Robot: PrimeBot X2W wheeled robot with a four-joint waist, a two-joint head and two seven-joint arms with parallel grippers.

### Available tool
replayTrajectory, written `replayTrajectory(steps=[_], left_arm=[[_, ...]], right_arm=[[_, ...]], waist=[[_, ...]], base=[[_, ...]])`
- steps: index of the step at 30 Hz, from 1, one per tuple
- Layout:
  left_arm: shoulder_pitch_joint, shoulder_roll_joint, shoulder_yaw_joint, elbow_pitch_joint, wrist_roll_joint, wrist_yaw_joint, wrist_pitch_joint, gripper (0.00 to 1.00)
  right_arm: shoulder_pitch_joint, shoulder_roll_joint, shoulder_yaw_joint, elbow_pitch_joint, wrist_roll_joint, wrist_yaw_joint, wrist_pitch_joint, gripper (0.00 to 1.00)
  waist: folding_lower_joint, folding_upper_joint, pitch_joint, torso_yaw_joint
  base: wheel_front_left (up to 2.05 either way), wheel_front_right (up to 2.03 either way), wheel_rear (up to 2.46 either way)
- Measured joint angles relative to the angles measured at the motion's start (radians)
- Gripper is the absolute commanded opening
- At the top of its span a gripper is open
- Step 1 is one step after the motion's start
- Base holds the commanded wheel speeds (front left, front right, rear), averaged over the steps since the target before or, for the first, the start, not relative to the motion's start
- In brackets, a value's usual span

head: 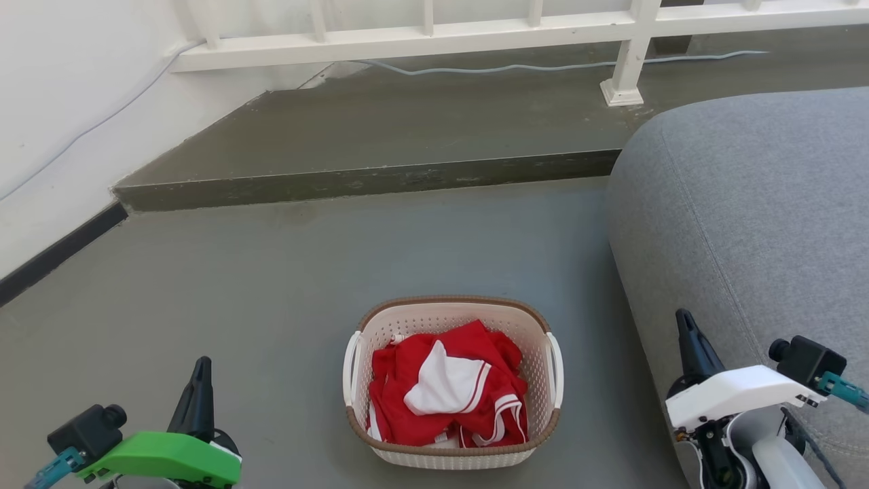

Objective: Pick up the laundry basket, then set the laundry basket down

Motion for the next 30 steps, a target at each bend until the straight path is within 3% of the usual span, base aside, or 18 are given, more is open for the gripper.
replayTrajectory(steps=[30], left_arm=[[-0.025, -0.017, 0.064, 0.009, -0.334, 0.0, 0.101, 0.0]], right_arm=[[-0.022, 0.004, -0.113, 0.006, 0.372, 0.067, 0.095, 0.0]], waist=[[0.0, 0.0, -0.002, 0.008]], base=[[0.0, 0.0, 0.0]])
